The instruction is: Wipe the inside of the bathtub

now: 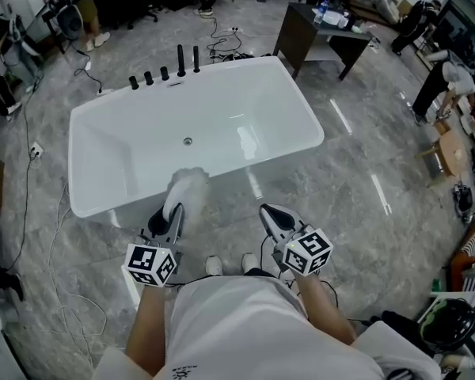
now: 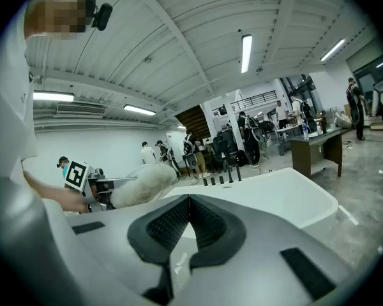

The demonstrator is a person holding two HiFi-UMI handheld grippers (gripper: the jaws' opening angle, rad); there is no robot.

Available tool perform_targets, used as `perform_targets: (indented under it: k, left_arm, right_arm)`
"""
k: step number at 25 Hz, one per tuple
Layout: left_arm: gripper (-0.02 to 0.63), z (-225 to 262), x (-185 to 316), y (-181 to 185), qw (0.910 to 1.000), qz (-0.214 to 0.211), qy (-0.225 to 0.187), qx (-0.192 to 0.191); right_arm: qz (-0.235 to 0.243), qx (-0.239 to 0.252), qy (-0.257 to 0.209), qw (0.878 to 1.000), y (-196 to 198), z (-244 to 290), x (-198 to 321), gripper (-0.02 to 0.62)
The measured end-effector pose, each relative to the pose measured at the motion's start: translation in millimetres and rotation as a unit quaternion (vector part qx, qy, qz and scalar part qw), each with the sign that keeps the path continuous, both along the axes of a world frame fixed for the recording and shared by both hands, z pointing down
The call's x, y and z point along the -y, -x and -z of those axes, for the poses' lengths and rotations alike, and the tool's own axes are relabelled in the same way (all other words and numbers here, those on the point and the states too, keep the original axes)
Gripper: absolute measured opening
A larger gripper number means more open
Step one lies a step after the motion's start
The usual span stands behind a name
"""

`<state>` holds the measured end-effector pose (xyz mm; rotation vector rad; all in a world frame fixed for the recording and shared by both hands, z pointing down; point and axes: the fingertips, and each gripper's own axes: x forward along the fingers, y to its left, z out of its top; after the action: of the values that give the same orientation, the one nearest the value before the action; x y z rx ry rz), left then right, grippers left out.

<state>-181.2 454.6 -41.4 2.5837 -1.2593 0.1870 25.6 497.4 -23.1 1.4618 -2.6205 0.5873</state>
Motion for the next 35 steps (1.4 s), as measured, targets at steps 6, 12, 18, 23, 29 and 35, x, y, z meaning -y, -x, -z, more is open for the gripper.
perform_targets:
  k: [6, 12, 18, 23, 29, 35]
  left_arm:
    - [0.098, -8, 1, 22, 1.0, 0.001, 0.0, 0.002]
    - [0.1, -11, 5, 42, 0.9999, -0.005, 0.013, -0.003]
    - [0.1, -19, 7, 47, 0.9998, -0.014, 0.014, 0.001]
    - [0.1, -30, 16, 33, 0.9993, -0.032, 0.017, -0.006]
    - [0.1, -41, 29, -1, 0.9975, -0.065, 0.025, -0.003]
    - [0.1, -43, 57, -53, 0.9945, -0.102, 0.021, 0.01]
  right_arm:
    - [-0.001, 0.013, -0.001, 1.0, 17, -3, 1, 0.02]
    - [-0.01, 0.017, 0.009, 1.0, 27, -2, 7, 0.019]
    - [-0.025, 0.009, 0.024, 0.999, 28, -7, 0, 0.02]
    - [-0.039, 0.005, 0.021, 0.999, 20, -6, 3, 0.02]
    - [-0.068, 0.008, 0.025, 0.997, -6, -17, 6, 0.02]
    - [-0.11, 0.023, 0.027, 0.993, -56, -28, 18, 0.02]
